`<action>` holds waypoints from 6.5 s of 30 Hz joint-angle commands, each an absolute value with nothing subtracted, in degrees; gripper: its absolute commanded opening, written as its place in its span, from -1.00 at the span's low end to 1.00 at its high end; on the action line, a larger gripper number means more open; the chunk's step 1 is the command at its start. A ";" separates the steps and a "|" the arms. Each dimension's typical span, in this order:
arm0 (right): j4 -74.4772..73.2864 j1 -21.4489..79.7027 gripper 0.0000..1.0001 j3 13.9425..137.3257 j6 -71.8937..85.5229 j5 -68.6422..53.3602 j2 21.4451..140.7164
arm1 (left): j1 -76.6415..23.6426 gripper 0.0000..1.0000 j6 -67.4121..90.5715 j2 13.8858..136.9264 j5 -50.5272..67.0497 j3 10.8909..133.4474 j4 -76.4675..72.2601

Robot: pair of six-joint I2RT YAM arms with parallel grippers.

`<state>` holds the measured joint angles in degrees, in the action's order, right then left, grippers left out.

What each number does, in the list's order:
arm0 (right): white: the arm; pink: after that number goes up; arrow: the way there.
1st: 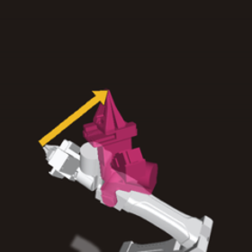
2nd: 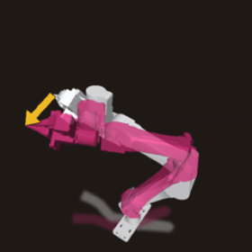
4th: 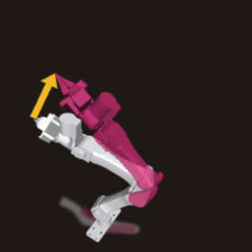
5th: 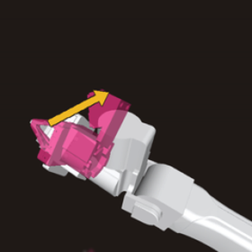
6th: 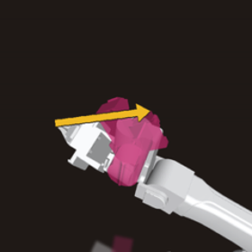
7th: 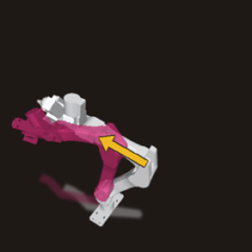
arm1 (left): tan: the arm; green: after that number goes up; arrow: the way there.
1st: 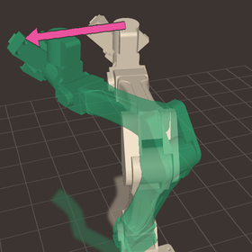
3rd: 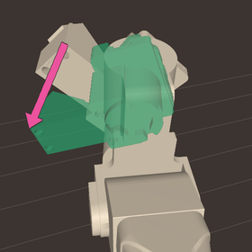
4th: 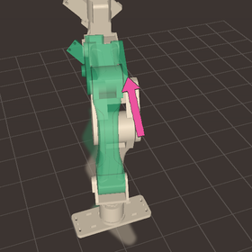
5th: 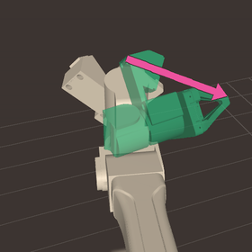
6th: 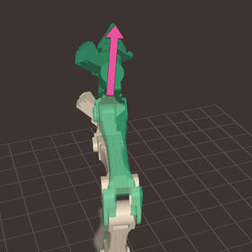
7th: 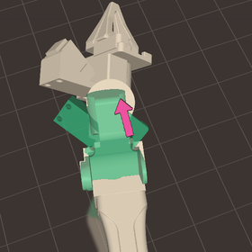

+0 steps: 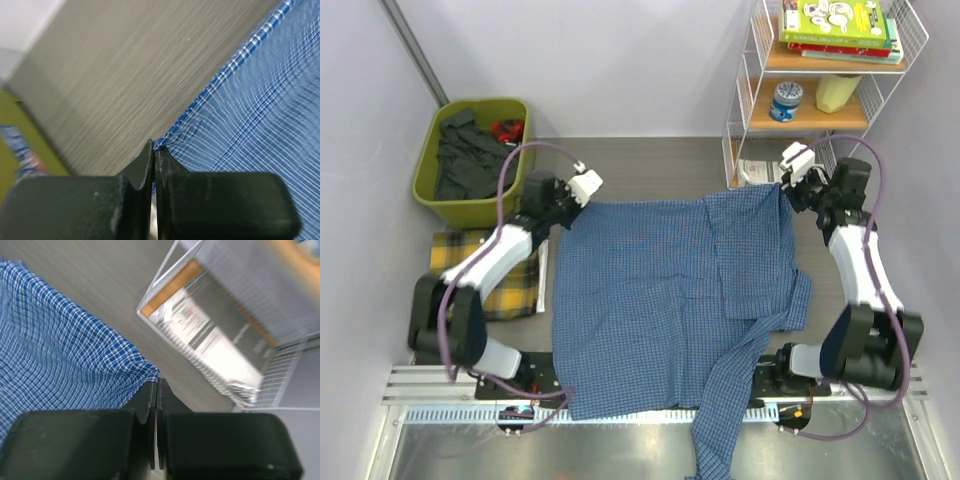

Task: Fold and stack the long sleeve shirts
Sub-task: Flatten the shirt out, then fold the shirt

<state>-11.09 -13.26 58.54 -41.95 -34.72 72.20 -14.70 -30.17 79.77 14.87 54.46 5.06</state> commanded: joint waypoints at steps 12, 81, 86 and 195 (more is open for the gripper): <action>1.22 -4.75 -0.98 71.00 -49.31 -20.40 97.90 | -11.07 -1.00 -35.33 109.67 6.51 79.18 1.93; -81.12 34.10 -0.24 43.33 -74.54 4.39 31.29 | -34.44 0.37 -34.11 85.86 33.66 61.87 19.00; -75.70 34.19 0.24 47.81 -63.22 5.53 31.29 | -38.32 0.34 -29.37 92.97 31.57 64.42 11.78; -46.32 15.56 -0.98 102.31 -40.96 -1.93 80.33 | -5.54 0.14 -44.56 136.23 18.28 119.53 35.51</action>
